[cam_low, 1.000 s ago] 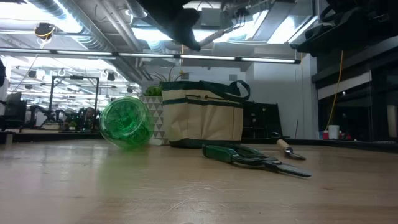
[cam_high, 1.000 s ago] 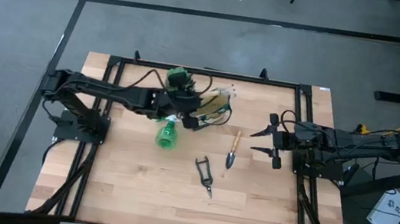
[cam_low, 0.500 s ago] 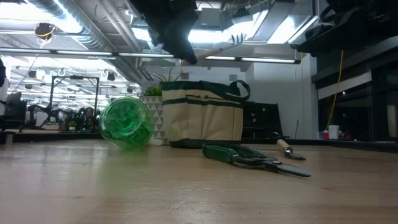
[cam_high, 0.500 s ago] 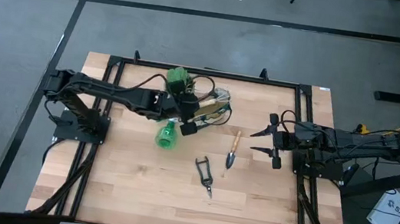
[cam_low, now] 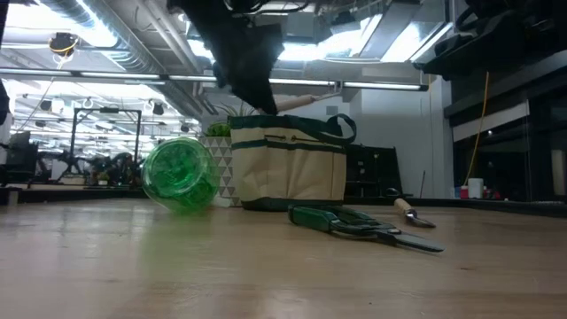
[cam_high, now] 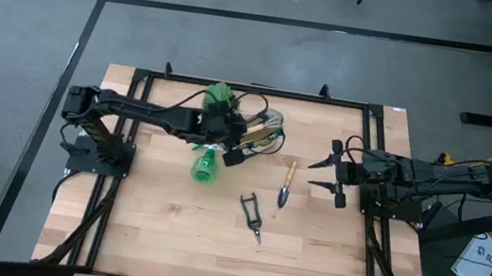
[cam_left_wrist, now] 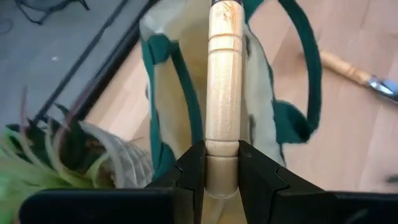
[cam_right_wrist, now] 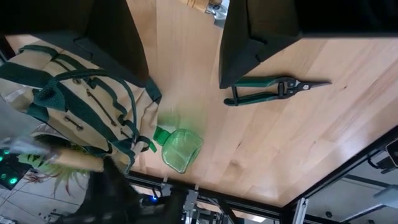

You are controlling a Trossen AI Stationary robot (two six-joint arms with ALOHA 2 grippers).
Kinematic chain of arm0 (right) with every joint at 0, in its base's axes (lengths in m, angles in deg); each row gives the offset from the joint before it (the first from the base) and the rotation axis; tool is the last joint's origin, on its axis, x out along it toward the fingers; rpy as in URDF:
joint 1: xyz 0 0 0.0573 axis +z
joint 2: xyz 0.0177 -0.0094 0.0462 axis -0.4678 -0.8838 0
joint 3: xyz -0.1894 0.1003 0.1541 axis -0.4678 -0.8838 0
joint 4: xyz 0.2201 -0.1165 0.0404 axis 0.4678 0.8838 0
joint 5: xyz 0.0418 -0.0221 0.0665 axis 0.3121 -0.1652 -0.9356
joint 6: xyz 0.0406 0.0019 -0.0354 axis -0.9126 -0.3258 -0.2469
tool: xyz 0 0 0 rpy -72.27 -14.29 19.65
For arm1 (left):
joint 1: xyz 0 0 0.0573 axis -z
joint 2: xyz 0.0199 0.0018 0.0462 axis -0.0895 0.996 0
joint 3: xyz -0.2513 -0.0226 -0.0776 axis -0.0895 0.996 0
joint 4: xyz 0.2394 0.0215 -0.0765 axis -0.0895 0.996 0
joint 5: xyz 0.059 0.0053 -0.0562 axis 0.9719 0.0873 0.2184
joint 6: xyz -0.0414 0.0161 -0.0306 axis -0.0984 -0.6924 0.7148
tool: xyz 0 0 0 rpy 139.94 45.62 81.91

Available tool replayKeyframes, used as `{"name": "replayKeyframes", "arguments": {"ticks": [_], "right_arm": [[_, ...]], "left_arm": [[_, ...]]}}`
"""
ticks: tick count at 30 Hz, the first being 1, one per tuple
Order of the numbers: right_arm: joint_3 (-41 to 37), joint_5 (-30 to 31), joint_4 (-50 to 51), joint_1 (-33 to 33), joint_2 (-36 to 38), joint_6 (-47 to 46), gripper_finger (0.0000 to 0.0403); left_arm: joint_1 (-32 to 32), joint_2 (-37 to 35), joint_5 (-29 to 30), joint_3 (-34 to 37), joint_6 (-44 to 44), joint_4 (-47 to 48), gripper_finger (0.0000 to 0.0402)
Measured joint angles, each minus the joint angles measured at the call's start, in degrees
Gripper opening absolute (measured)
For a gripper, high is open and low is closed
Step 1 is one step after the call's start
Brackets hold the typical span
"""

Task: Pick & Place Garden tools in Gardening bag
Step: Put the brown hand rake into the white gardening bag

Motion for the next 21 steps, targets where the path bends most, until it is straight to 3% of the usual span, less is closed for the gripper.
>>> {"name": "replayKeyframes", "arguments": {"ticks": [21], "right_arm": [[0.00,-0.02,0.17,-0.02,-0.02,0.02,0.0201]], "left_arm": [[-2.88,2.34,-5.64,-0.10,7.46,1.57,0.0066]]}}
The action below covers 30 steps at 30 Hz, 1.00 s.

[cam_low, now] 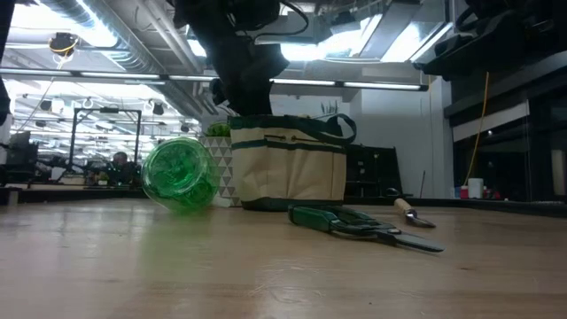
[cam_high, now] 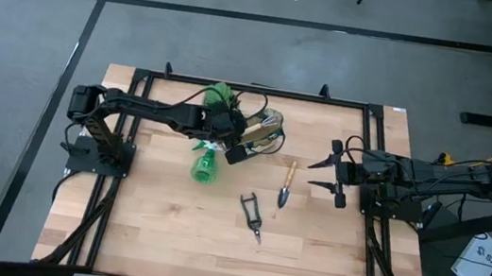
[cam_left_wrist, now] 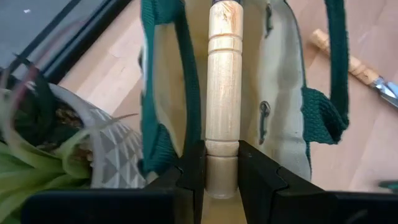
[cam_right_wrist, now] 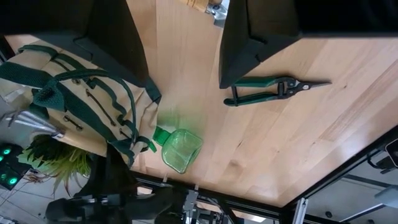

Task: Pick & Place Garden tools in Gardening bag
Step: Put the brown hand rake into the white gardening bag

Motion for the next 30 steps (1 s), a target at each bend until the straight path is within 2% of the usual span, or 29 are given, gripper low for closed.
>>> {"name": "replayKeyframes", "arguments": {"ticks": [20,30], "right_arm": [[0.00,0.07,0.00,0.00,0.00,-0.02,0.0201],[0.00,0.07,-0.02,0.00,0.00,0.00,0.0201]], "left_arm": [[0.02,0.00,-1.54,0.00,1.48,3.38,0.0067],[0.02,0.00,-1.22,0.00,1.42,3.30,0.0110]]}}
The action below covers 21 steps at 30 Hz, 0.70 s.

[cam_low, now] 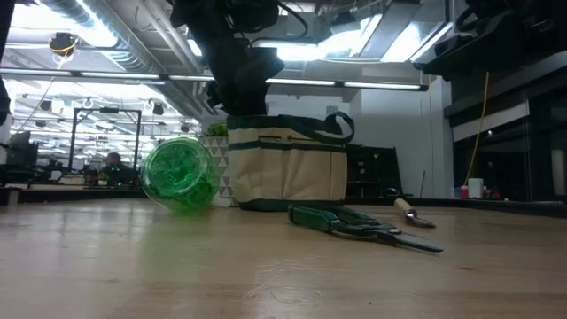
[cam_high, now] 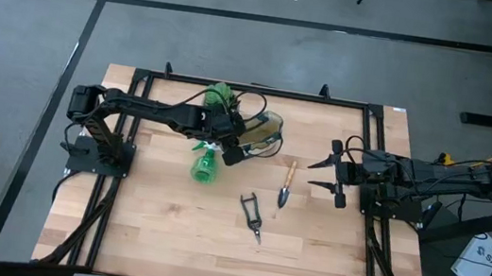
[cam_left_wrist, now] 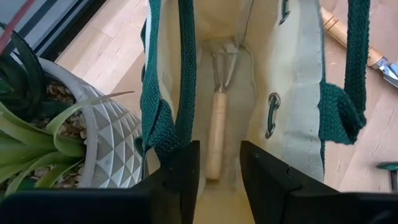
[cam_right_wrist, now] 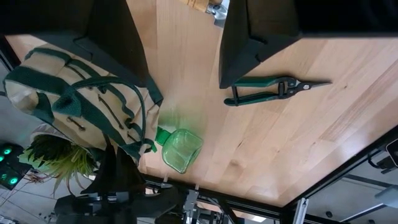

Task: Pick & Place Garden tools in Gardening bag
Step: Put the brown hand rake into the white gardening bag, then put the green spray bottle into the white gardening bag

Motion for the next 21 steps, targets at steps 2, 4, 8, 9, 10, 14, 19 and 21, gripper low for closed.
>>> {"name": "replayKeyframes", "arguments": {"ticks": [2,4,8,9,10,14,19,21], "right_arm": [[0.00,0.00,0.02,0.00,0.00,0.00,0.0201],[0.00,0.00,0.01,0.00,0.00,-0.02,0.0201],[0.00,0.00,0.02,0.00,0.00,-0.01,0.0201],[0.00,0.00,0.02,0.01,0.00,-0.02,0.0201],[0.00,0.00,0.02,0.00,0.00,-0.01,0.0201],[0.00,0.00,0.02,0.02,0.00,-0.02,0.0201],[0.00,0.00,0.01,0.00,0.01,-0.01,0.0201],[0.00,0.00,0.02,0.00,0.00,0.00,0.0201]], "left_arm": [[0.02,0.00,0.04,0.00,0.00,0.01,0.0114],[0.02,0.00,0.07,0.00,0.00,0.00,0.0117],[0.02,0.00,0.09,0.00,-0.02,0.00,0.0120],[0.02,0.00,0.09,0.00,-0.02,0.00,0.0120],[0.02,0.00,0.09,0.00,-0.02,0.00,0.0120],[0.02,0.00,0.11,0.00,-1.74,-0.05,0.0120],[0.02,0.00,0.26,0.00,-2.01,-0.46,0.0121],[0.02,-0.02,0.32,0.00,-2.07,-0.46,0.0121]]}}
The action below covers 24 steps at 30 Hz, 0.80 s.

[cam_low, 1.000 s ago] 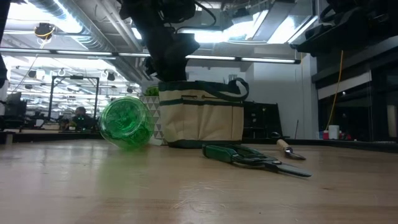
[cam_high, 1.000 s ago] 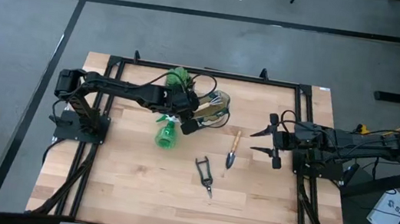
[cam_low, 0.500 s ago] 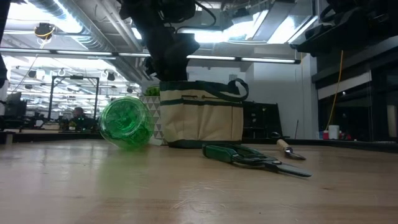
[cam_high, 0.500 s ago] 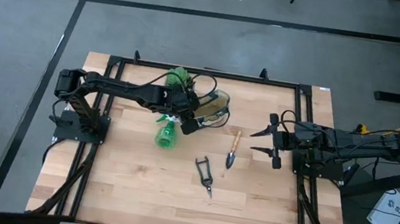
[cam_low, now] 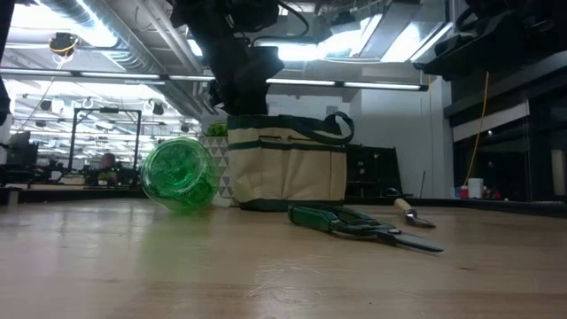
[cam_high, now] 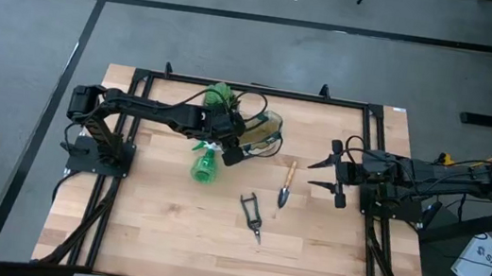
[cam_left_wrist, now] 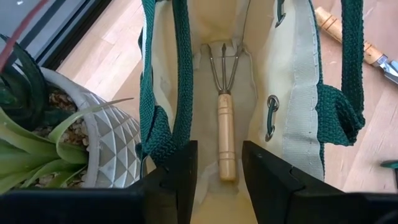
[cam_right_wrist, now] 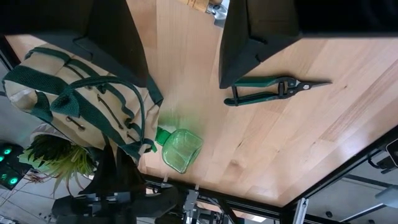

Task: Pick & Place Garden tools in Gardening bag
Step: Put the green spray bottle into the white gardening bag

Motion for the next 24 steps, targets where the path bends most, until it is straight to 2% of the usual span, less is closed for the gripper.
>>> {"name": "replayKeyframes", "arguments": {"ticks": [14,24], "right_arm": [[0.00,-0.02,0.00,0.02,0.00,-0.01,0.0201],[0.00,-0.03,0.01,0.02,0.01,-0.01,0.0201]], "left_arm": [[0.00,-1.38,-0.01,0.00,-6.68,-3.76,0.0121],[0.00,-6.24,-0.01,0.00,-7.00,-3.33,0.0116]]}}
